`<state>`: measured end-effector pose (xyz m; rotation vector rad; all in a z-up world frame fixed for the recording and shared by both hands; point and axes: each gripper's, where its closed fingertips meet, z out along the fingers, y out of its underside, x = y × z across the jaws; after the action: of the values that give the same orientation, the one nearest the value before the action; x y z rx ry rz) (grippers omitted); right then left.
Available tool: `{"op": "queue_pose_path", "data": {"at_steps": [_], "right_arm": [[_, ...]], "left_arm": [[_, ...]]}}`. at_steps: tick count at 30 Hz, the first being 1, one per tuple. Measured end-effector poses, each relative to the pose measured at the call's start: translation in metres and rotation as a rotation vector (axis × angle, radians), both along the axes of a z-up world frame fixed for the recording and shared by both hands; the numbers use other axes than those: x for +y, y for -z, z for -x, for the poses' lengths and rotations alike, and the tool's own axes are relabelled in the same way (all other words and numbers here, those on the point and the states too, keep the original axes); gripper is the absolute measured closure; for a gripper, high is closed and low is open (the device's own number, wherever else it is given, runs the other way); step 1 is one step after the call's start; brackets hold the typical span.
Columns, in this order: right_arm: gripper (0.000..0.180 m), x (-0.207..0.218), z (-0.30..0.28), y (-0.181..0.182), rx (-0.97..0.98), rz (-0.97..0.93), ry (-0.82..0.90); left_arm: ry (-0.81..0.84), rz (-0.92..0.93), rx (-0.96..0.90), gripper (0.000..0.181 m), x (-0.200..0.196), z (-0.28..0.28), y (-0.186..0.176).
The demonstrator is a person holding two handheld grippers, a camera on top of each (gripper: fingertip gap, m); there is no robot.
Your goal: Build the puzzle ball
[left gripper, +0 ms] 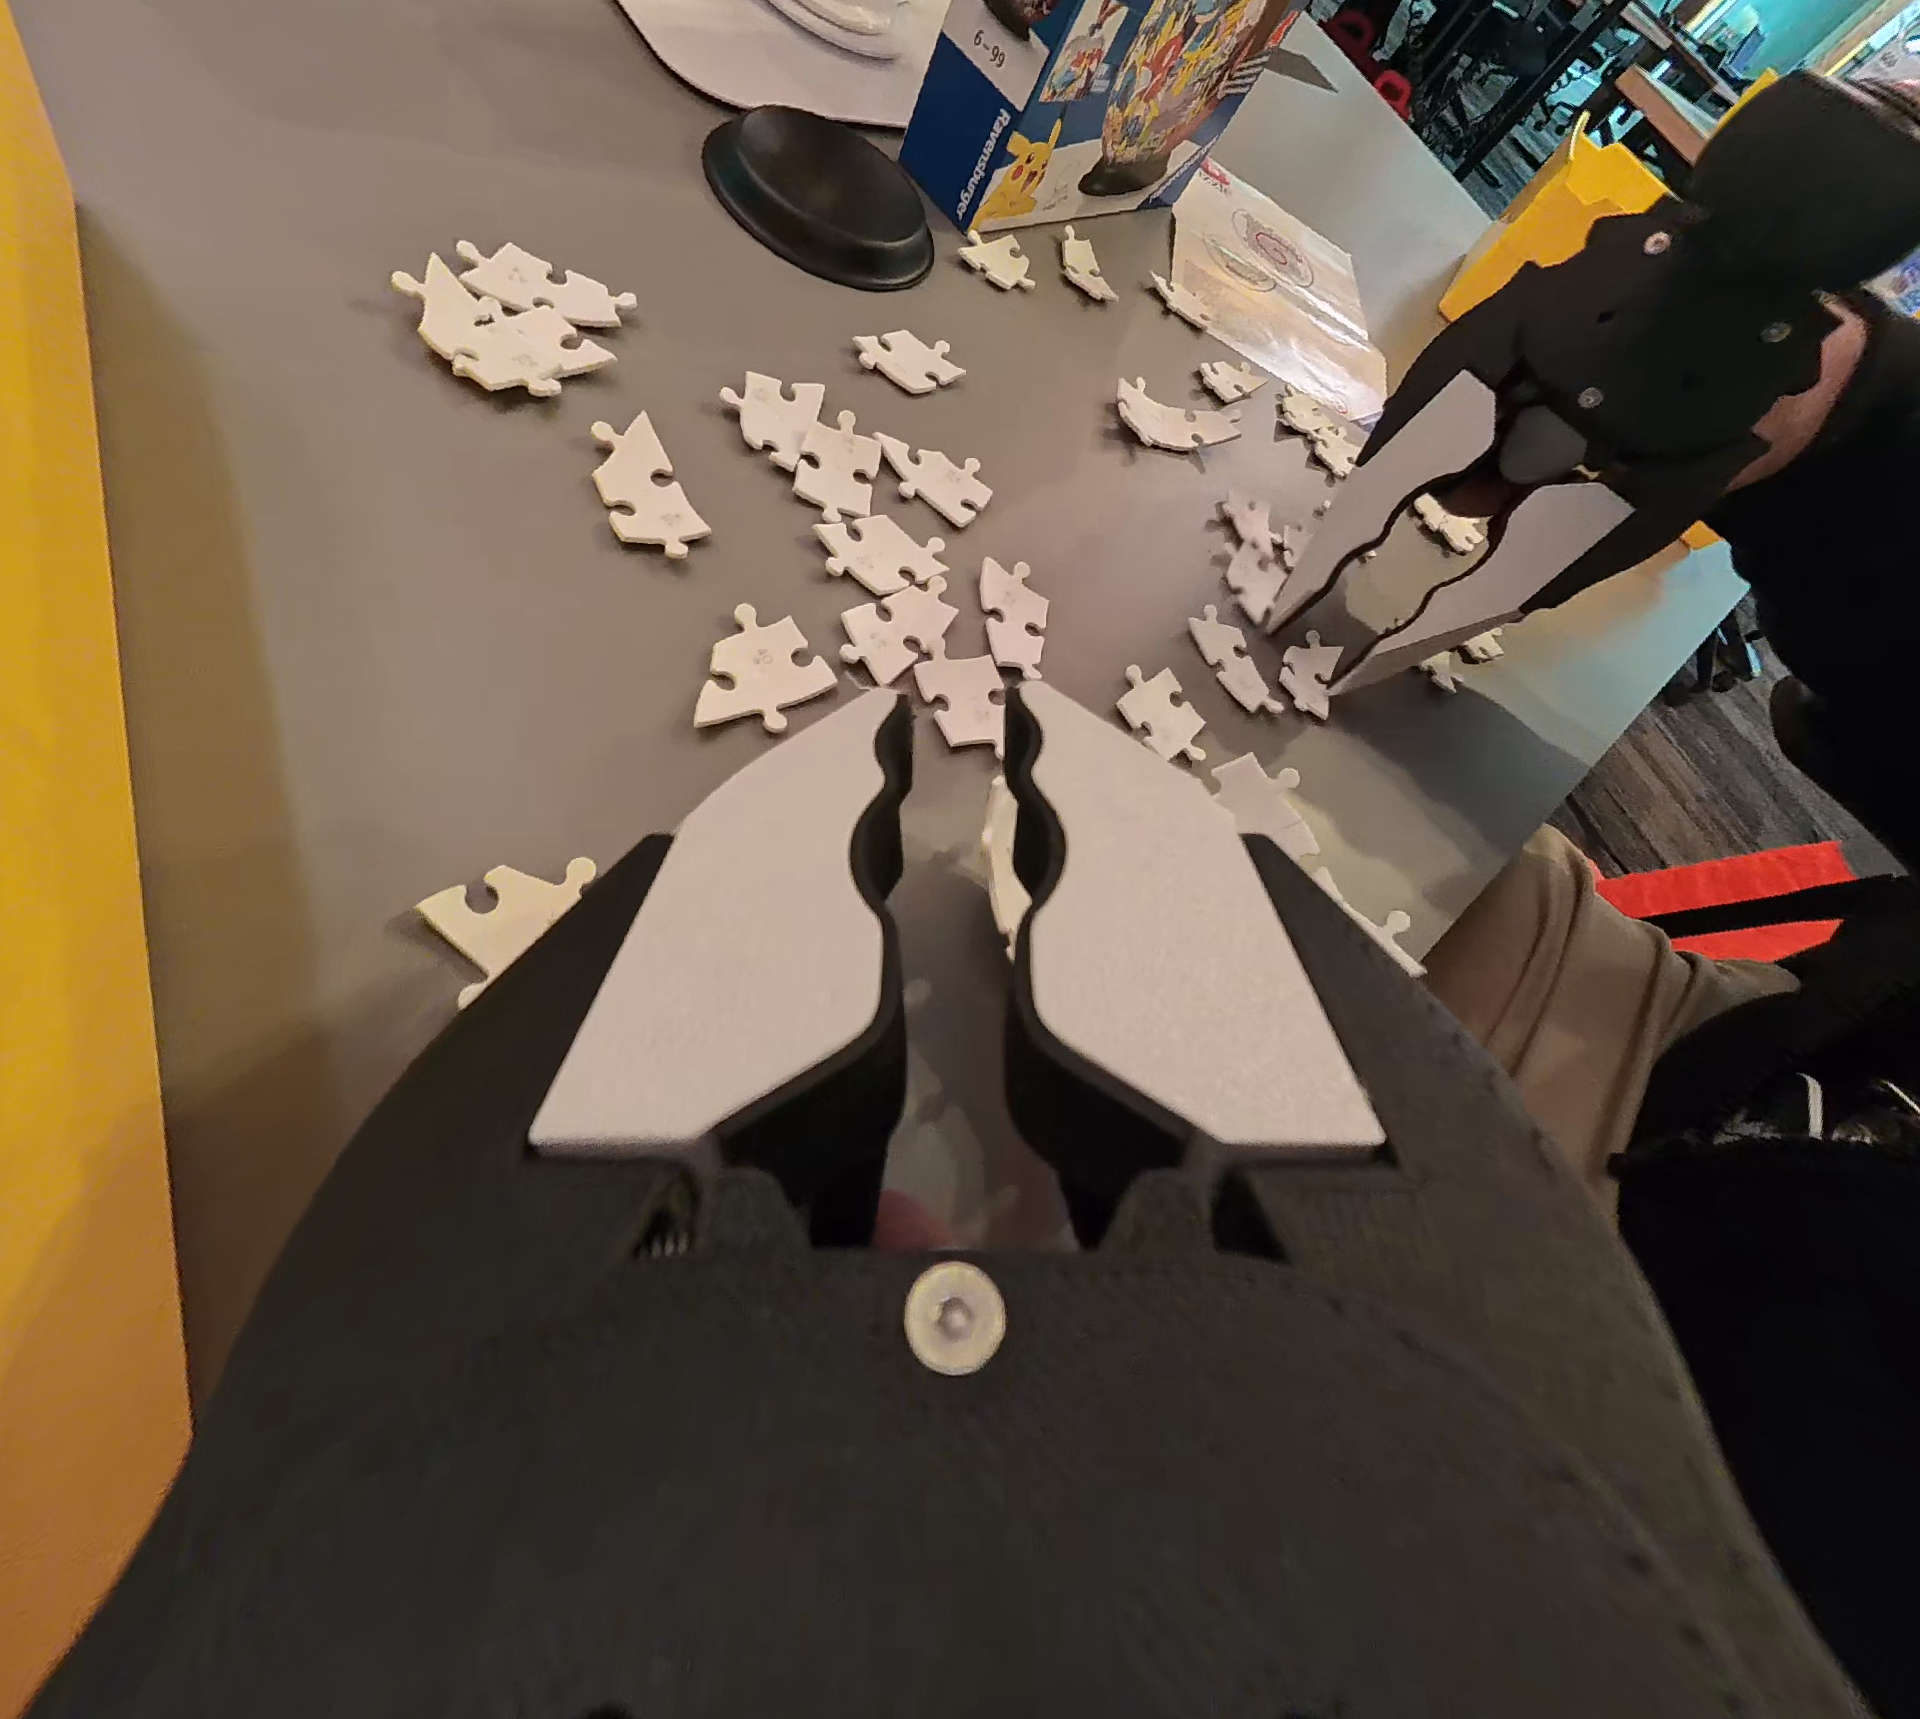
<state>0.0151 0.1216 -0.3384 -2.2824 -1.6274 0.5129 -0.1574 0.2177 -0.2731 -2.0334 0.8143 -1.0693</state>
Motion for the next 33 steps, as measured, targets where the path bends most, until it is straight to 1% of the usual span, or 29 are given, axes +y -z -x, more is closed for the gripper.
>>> {"op": "queue_pose_path", "data": {"at_steps": [3,7,10,14,20,24,26,29,30,31,33], "right_arm": [[0.163,0.003,-0.004,0.001,-0.012,-0.007,0.006],[0.162,0.011,-0.013,-0.001,-0.047,-0.042,0.029],[0.160,0.015,0.003,-0.012,0.026,-0.064,0.024],[0.156,0.025,0.024,-0.013,0.068,-0.118,0.022],[0.150,0.041,0.045,-0.009,0.106,-0.133,0.061],[0.146,0.042,0.058,0.001,0.074,-0.127,0.036],[0.150,0.043,0.064,0.002,0.078,-0.133,0.026],[0.151,0.044,0.066,0.002,0.076,-0.127,0.019],[0.153,0.045,0.065,0.002,0.076,-0.125,0.022],[0.161,0.047,0.063,0.002,0.070,-0.130,0.029],[0.161,0.050,0.059,0.002,0.059,-0.133,0.033]], "left_arm": [[-0.002,0.000,0.000,0.164,0.000,0.001,0.000],[-0.006,0.000,0.001,0.164,-0.001,0.003,0.000],[-0.009,0.002,0.002,0.164,-0.001,0.004,0.001],[-0.012,0.005,0.003,0.164,-0.002,0.006,0.002],[-0.021,0.010,0.004,0.164,-0.004,0.011,0.004],[-0.026,0.013,0.004,0.164,-0.006,0.014,0.005],[-0.028,0.014,0.004,0.164,-0.007,0.016,0.006],[-0.031,0.015,0.006,0.164,-0.008,0.019,0.007],[-0.032,0.014,0.006,0.164,-0.009,0.019,0.007],[-0.033,0.013,0.007,0.164,-0.009,0.020,0.007],[-0.036,0.009,0.010,0.164,-0.010,0.022,0.006]]}}
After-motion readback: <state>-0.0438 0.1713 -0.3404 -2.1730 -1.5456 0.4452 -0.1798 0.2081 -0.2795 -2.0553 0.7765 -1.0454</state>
